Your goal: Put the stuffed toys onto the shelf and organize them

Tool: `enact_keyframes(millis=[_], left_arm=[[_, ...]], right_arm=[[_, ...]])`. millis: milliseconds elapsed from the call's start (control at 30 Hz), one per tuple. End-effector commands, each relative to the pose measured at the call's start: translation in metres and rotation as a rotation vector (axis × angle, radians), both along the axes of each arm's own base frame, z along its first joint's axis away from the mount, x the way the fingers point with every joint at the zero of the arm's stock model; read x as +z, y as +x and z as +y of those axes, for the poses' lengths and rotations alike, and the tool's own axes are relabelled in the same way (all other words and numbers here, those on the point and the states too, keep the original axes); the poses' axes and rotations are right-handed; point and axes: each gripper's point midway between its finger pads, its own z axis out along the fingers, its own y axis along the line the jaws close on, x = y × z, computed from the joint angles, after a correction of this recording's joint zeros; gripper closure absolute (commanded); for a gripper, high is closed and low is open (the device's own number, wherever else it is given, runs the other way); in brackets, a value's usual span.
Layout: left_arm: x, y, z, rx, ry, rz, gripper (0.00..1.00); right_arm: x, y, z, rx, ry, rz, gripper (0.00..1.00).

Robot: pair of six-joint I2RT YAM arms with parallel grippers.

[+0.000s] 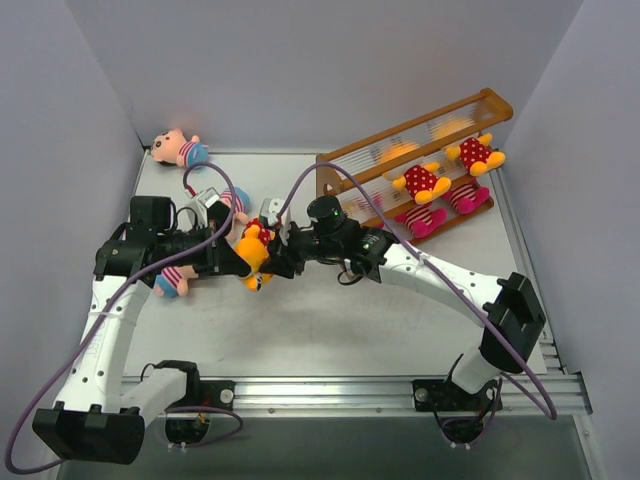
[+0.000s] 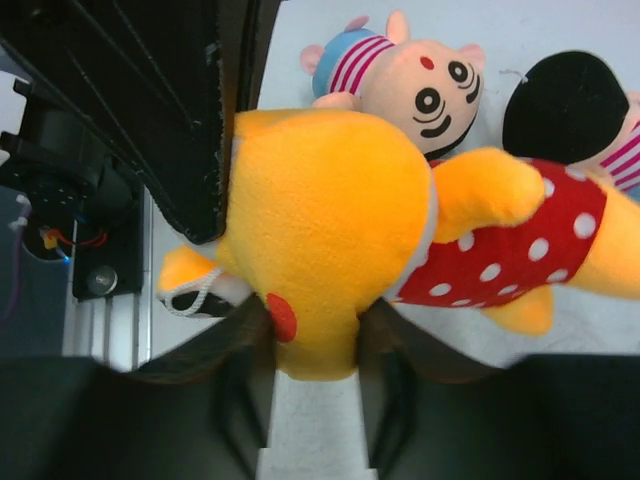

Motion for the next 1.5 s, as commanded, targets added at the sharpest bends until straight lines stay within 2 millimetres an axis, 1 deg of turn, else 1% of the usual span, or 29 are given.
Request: enact_keyframes(millis=[0, 33, 67, 133, 167, 233, 267, 300, 367, 433, 467, 500, 533, 567, 600, 633, 667, 700, 733, 767, 800, 833, 933, 1133, 1167, 1233, 1267, 1400, 1467], left_arm=[[0.008, 0.001, -0.001, -0.030, 0.002, -0.066, 0.97], [0.007, 0.003, 0.000, -0.021, 0.013, -0.068, 0.97], [0.005, 0.007, 0.004, 0.003, 0.040, -0.076, 0.92], [0.006, 0.011, 0.008, 0.026, 0.064, -0.100, 0.74], [0.008, 0.016, 0.013, 0.058, 0.092, -0.133, 0.56], [0.013, 0.022, 0.018, 0.096, 0.120, -0.183, 0.40], [0.022, 0.024, 0.021, 0.116, 0.128, -0.235, 0.31], [0.024, 0.029, 0.027, 0.149, 0.155, -0.266, 0.23], [0.037, 0.032, 0.033, 0.191, 0.167, -0.349, 0.16], [0.041, 0.035, 0.039, 0.235, 0.188, -0.402, 0.14], [0.051, 0.035, 0.041, 0.255, 0.181, -0.463, 0.13], [0.046, 0.035, 0.042, 0.262, 0.183, -0.468, 0.12], [0.047, 0.035, 0.043, 0.273, 0.178, -0.490, 0.10], [0.054, 0.033, 0.044, 0.283, 0.164, -0.547, 0.09], [0.054, 0.033, 0.044, 0.288, 0.161, -0.567, 0.08], [0.043, 0.032, 0.044, 0.287, 0.162, -0.557, 0.06], [0.049, 0.030, 0.044, 0.292, 0.149, -0.607, 0.06], [0.048, 0.029, 0.044, 0.293, 0.145, -0.618, 0.05], [0.039, 0.029, 0.043, 0.291, 0.146, -0.609, 0.05], [0.040, 0.028, 0.041, 0.284, 0.136, -0.631, 0.04], [0.037, 0.028, 0.040, 0.281, 0.135, -0.633, 0.04], [0.030, 0.028, 0.039, 0.275, 0.137, -0.626, 0.04], [0.028, 0.031, 0.037, 0.270, 0.134, -0.657, 0.03], [0.029, 0.037, 0.030, 0.259, 0.103, -0.733, 0.03], [0.035, 0.039, 0.028, 0.260, 0.090, -0.765, 0.03], [0.033, 0.041, 0.024, 0.249, 0.080, -0.776, 0.03], [0.038, 0.042, 0.022, 0.245, 0.066, -0.808, 0.03], [0.038, 0.045, 0.014, 0.223, 0.052, -0.832, 0.03], [0.034, 0.048, 0.014, 0.228, 0.067, -0.835, 0.02]], right_arm=[[0.027, -0.004, 0.010, 0.027, 0.084, -0.022, 0.78], [0.028, -0.004, 0.010, 0.022, 0.089, -0.012, 0.92], [0.029, -0.006, 0.009, 0.018, 0.093, -0.002, 0.98], [0.033, -0.005, 0.008, -0.013, 0.107, 0.026, 1.00], [0.035, -0.005, 0.007, -0.024, 0.111, 0.036, 1.00], [0.038, -0.004, 0.007, -0.057, 0.119, 0.075, 1.00], [0.040, -0.004, 0.006, -0.077, 0.127, 0.103, 1.00], [0.043, -0.002, 0.005, -0.102, 0.134, 0.120, 1.00], [0.043, 0.005, 0.004, -0.191, 0.140, 0.189, 1.00], [0.044, 0.014, 0.002, -0.297, 0.141, 0.267, 1.00], [0.045, 0.018, 0.000, -0.333, 0.143, 0.290, 1.00], [0.044, 0.020, -0.001, -0.371, 0.138, 0.326, 1.00], [0.048, 0.023, -0.002, -0.405, 0.151, 0.347, 1.00], [0.051, 0.026, -0.003, -0.451, 0.173, 0.399, 1.00], [0.054, 0.028, -0.003, -0.471, 0.186, 0.424, 1.00], [0.060, 0.031, -0.004, -0.491, 0.206, 0.445, 1.00], [0.064, 0.032, -0.003, -0.506, 0.221, 0.470, 1.00], [0.066, 0.033, -0.003, -0.523, 0.233, 0.511, 1.00], [0.071, 0.035, -0.002, -0.528, 0.247, 0.529, 1.00], [0.076, 0.036, -0.001, -0.532, 0.261, 0.544, 1.00], [0.079, 0.036, 0.001, -0.536, 0.272, 0.572, 1.00], [0.081, 0.037, 0.001, -0.540, 0.279, 0.583, 1.00], [0.090, 0.041, 0.001, -0.546, 0.312, 0.616, 1.00], [0.093, 0.040, 0.004, -0.526, 0.336, 0.657, 1.00], [0.093, 0.039, 0.005, -0.521, 0.340, 0.672, 1.00], [0.093, 0.039, 0.007, -0.517, 0.350, 0.683, 1.00], [0.094, 0.039, 0.007, -0.514, 0.355, 0.691, 1.00], [0.102, 0.039, 0.009, -0.495, 0.389, 0.703, 1.00], [0.100, 0.039, 0.012, -0.485, 0.390, 0.716, 1.00]])
